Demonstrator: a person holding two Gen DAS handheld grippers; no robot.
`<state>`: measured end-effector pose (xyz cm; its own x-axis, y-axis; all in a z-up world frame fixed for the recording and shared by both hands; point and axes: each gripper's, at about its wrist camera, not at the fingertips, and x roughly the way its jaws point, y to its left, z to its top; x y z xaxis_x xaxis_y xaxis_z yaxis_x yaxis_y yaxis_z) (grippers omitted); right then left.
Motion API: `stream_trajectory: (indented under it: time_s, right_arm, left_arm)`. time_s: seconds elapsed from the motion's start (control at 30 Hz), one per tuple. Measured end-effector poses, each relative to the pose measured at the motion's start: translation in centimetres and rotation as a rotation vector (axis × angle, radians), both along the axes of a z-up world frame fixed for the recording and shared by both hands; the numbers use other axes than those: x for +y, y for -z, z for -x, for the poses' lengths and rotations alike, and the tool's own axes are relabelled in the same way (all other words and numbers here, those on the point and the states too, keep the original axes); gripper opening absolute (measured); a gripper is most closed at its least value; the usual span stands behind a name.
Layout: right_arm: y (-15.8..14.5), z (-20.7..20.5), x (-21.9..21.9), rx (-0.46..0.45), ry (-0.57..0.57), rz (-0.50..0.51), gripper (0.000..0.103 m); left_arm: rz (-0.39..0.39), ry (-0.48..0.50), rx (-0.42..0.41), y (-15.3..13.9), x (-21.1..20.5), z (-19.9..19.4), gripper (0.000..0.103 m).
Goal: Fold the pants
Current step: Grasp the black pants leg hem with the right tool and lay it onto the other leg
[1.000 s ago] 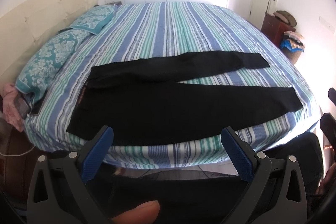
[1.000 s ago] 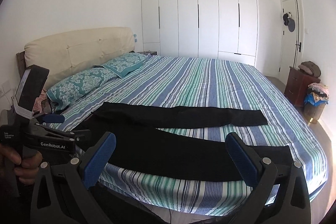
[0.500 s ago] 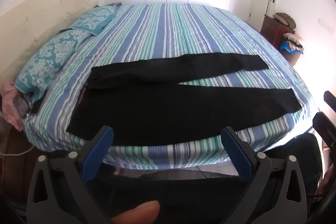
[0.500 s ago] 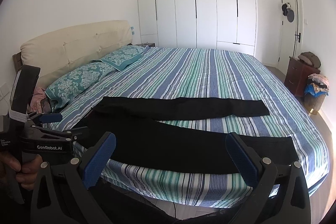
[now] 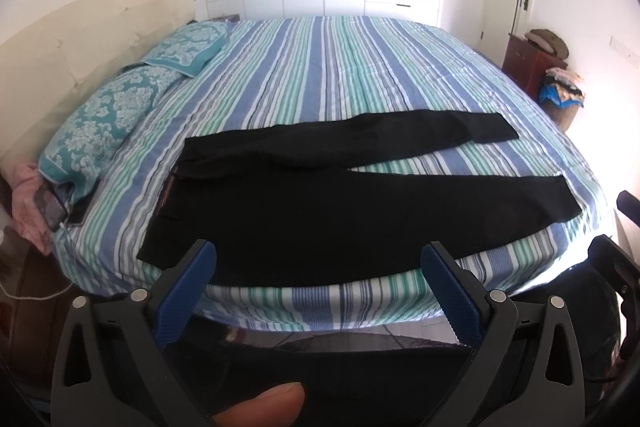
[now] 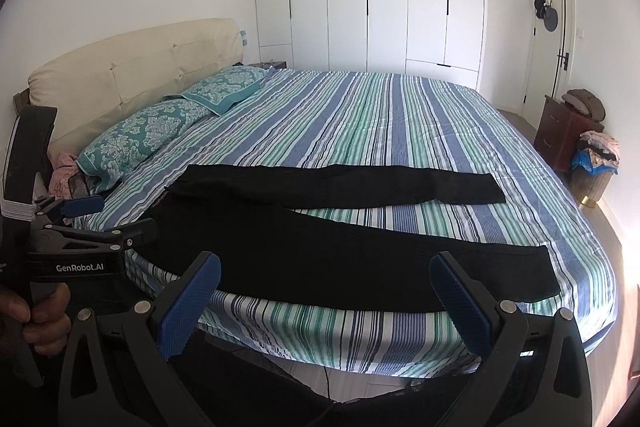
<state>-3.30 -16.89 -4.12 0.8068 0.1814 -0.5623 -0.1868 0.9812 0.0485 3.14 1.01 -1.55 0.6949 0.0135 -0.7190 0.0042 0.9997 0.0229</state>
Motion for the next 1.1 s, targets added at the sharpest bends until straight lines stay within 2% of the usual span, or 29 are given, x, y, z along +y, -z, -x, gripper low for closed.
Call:
stream_trajectory:
  time_s: [0.1,0.2,0.33,0.43,0.47,0.5,0.53,0.6,0.63,0.7,0.73,0.8,0.9,0.97,1.03,1.1]
  right_arm:
    - [-0.2,-1.3,-0.3,-0.015,-0.066,-0.073,0.103]
    - [-1.6,-5.1,-0.6,-0.029,-0.126,-0.141,0.103]
    - [-3.2,-13.9,0.7,-0.035,-0.248,-0.175,0.103]
    - [-1.9,-22.8,3.9,0.035,-0.376,-0.125,0.103]
    - [-0.7,-26.2,5.2,0.08,-0.423,-0.098,0.102]
    - [0.7,-29.7,6.6,0.131,-0.457,-0.073,0.095]
    - [2.3,-33.0,7.9,0.193,-0.485,-0.057,0.082]
    - [5.8,-39.8,10.4,0.336,-0.524,-0.021,0.067]
    - [7.7,-43.0,11.7,0.401,-0.545,0.006,0.063]
    - [11.0,-48.0,14.3,0.468,-0.593,0.087,0.055]
    - [12.8,-50.2,15.7,0.516,-0.635,0.125,0.055]
    - [16.3,-53.8,18.2,0.58,-0.701,0.205,0.053]
    - [20.9,-57.5,21.0,0.648,-0.75,0.313,0.053]
    - [23.0,-59.3,21.7,0.679,-0.772,0.34,0.053]
    - [24.6,-60.4,22.0,0.743,-0.797,0.339,0.053]
    - [25.3,-60.8,22.2,0.763,-0.821,0.354,0.053]
  left_arm:
    - [-0.001,-0.017,-0.021,0.1,0.8,-1.2,0.102]
    - [-0.017,-0.05,-0.062,0.8,1.9,-3.4,0.102]
    - [-0.024,-0.115,-0.057,3.5,3.9,-8.7,0.102]
    - [0.0,-0.165,-0.031,6.7,5.6,-13.4,0.102]
    - [0.003,-0.174,-0.027,7.9,6.1,-14.8,0.102]
    - [-0.003,-0.183,-0.025,9.1,6.4,-16.0,0.102]
    - [-0.013,-0.189,-0.025,10.4,6.7,-16.9,0.102]
    - [-0.032,-0.192,-0.013,13.1,7.2,-17.7,0.102]
    - [-0.031,-0.188,0.008,14.6,7.4,-17.9,0.102]
    - [-0.016,-0.173,0.097,17.0,7.9,-18.5,0.102]
    - [0.01,-0.165,0.145,17.5,8.1,-19.1,0.102]
    - [0.073,-0.128,0.163,17.5,8.2,-19.9,0.102]
    - [0.031,-0.109,0.123,17.0,7.8,-20.3,0.102]
    - [0.009,-0.097,0.119,17.1,7.8,-20.4,0.102]
    - [0.024,-0.087,0.133,17.3,7.7,-20.4,0.102]
    - [0.044,-0.077,0.145,17.3,7.7,-20.5,0.102]
